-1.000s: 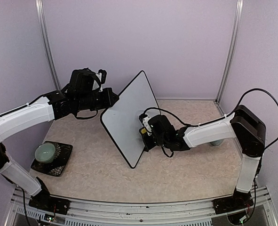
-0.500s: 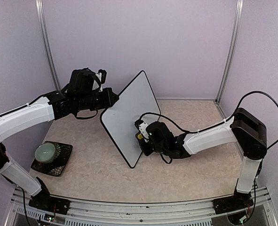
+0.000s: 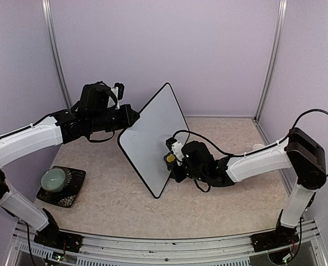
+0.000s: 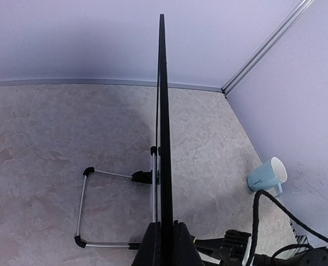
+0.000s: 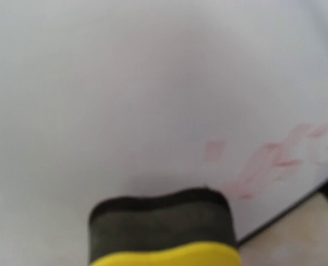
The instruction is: Erase the whiteboard
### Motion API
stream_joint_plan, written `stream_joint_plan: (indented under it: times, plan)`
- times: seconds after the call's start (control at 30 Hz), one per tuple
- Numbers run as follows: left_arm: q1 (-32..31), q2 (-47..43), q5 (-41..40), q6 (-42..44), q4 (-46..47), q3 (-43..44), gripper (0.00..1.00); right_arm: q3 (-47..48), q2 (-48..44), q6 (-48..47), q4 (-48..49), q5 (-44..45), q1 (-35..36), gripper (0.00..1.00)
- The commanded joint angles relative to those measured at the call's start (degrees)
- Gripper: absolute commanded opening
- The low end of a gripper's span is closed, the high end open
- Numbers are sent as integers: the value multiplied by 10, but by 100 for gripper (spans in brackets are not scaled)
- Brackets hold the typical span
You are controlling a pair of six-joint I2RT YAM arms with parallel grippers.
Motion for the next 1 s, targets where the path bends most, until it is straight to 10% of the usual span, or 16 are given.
stream_joint_plan:
  times: [0.0, 0.97]
  plan:
    - [-10, -1, 40, -3, -14, -28, 0, -20, -36, 30, 31, -21, -26, 0]
    - [-12, 2, 42, -3, -15, -16, 0, 44, 14, 31, -33, 78, -32, 0]
